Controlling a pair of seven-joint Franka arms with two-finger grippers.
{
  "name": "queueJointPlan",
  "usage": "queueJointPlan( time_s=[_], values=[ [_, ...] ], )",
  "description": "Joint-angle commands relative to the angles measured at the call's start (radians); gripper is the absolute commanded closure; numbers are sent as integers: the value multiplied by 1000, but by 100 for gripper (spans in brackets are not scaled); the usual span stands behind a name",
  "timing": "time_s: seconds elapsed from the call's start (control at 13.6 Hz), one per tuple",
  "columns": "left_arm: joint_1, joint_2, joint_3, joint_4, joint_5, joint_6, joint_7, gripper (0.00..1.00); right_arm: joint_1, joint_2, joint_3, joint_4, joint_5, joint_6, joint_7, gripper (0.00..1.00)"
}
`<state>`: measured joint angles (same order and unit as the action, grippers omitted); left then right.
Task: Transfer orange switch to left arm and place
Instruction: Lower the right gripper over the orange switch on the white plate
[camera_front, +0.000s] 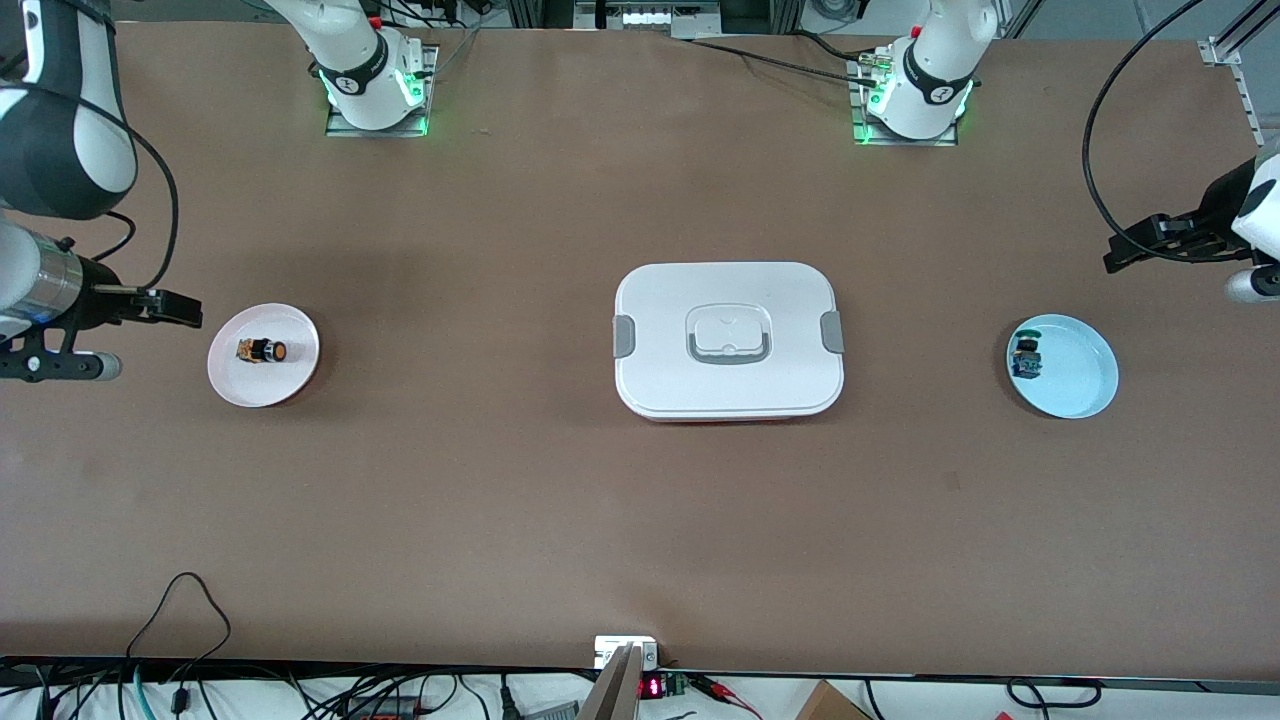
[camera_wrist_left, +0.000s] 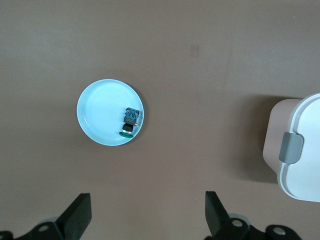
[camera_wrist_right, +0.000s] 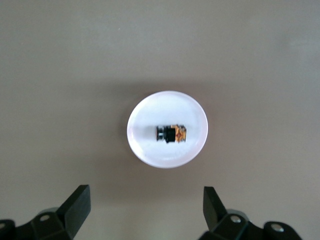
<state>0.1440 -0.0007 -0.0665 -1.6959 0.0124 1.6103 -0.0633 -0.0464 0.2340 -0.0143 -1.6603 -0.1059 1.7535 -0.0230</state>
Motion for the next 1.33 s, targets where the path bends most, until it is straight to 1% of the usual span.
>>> queueJointPlan(
  time_s=[0.0,0.07,0.22,0.29,0.37,0.59,0.74,0.81,1.11,1.25],
  values=[
    [6,10,-4,18,-5,-6,0,0,-10,-19,7,-102,-8,116,-9,0],
    [6,10,-4,16,-5,-6,0,0,-10,-19,7,-131,-9,153,-12,0],
    [6,11,-4,18,-5,-6,0,0,-15,-12,5,-154,-15,166,-14,0],
    [11,11,-4,18,-5,-6,0,0,-27,8,7,-156,-15,167,-15,0],
    [11,13,-4,18,-5,-6,0,0,-41,16,5,-173,-15,194,-20,0],
    [11,13,-4,18,-5,-6,0,0,-67,11,4,-326,-23,407,-21,0],
    [11,11,-4,18,-5,-6,0,0,-102,10,5,-412,-24,521,-52,0],
    [11,11,-4,18,-5,-7,0,0,-105,10,5,-438,-24,549,-58,0],
    [13,11,-4,18,-5,-7,0,0,-112,63,5,-447,-23,580,-64,0],
    [13,13,-4,18,-5,-7,0,0,-112,90,5,-449,-20,610,-121,0]
  ],
)
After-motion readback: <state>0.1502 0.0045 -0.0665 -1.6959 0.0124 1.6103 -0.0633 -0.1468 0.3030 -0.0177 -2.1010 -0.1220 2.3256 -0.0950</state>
